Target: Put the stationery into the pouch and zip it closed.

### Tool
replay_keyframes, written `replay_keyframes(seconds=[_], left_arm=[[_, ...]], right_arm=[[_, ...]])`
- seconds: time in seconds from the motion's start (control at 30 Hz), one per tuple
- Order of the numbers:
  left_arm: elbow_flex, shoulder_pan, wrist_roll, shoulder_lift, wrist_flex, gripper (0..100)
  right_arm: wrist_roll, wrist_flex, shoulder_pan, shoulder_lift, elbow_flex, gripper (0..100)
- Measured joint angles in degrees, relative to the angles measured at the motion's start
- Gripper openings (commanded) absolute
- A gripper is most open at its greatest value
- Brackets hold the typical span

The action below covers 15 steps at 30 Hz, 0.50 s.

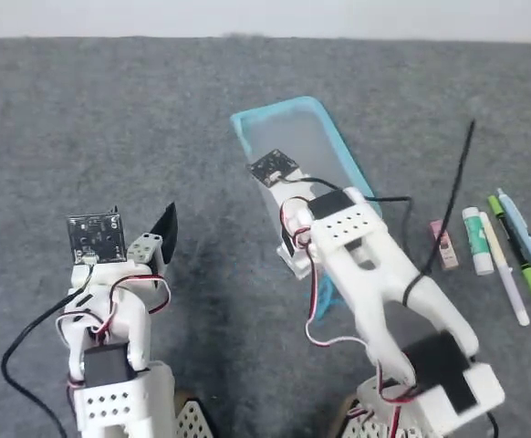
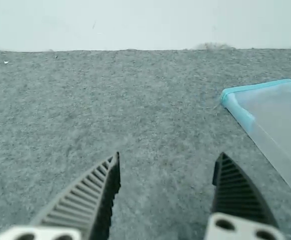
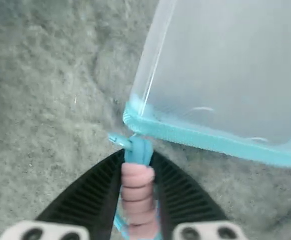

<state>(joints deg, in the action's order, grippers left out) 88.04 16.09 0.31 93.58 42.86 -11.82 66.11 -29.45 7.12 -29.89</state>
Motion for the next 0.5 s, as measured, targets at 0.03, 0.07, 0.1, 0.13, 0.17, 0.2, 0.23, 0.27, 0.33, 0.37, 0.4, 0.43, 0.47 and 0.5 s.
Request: replay_keyframes(seconds=[0.03,0.07,0.1,0.13,0.17,0.2,0.23,0.27,0.33,0.37,0.4,0.43,0.47,0.5], left_arm=[[0.0,0.0,0.0,0.0,0.0,29],[0.0,0.0,0.0,0.0,0.0,29],[0.0,0.0,0.0,0.0,0.0,29],[0.0,0.0,0.0,0.0,0.0,29],[0.0,0.0,0.0,0.0,0.0,29],[0.0,0.0,0.0,0.0,0.0,29],[0.0,0.0,0.0,0.0,0.0,29],[0.0,0.0,-0.1,0.0,0.0,29],[0.0,0.0,-0.1,0.0,0.0,29],[0.0,0.0,-0.1,0.0,0.0,29],[0.0,0.0,-0.1,0.0,0.0,29],[0.0,0.0,-0.1,0.0,0.0,29],[0.0,0.0,-0.1,0.0,0.0,29],[0.0,0.0,-0.1,0.0,0.0,29]], right_arm=[[0.0,0.6,0.0,0.6,0.0,22.7],[0.0,1.3,0.1,1.3,0.0,22.6],[0.0,1.9,0.1,2.1,0.0,22.2],[0.0,2.5,0.0,2.8,0.0,21.6],[0.0,3.2,0.0,3.7,0.0,21.3],[-0.2,4.1,0.0,4.5,0.0,21.1],[-0.4,4.9,0.0,5.3,0.0,21.0],[-0.7,5.5,0.1,6.0,0.0,21.0],[-1.1,5.5,0.0,7.2,-0.8,21.0],[-1.4,5.1,0.0,7.7,-1.7,21.0],[-1.4,4.7,0.0,7.8,-2.5,21.0],[-1.4,4.2,0.0,7.8,-3.1,21.0],[-1.4,3.7,0.0,7.8,-3.6,21.0],[-1.4,3.5,0.0,7.8,-3.9,21.0]])
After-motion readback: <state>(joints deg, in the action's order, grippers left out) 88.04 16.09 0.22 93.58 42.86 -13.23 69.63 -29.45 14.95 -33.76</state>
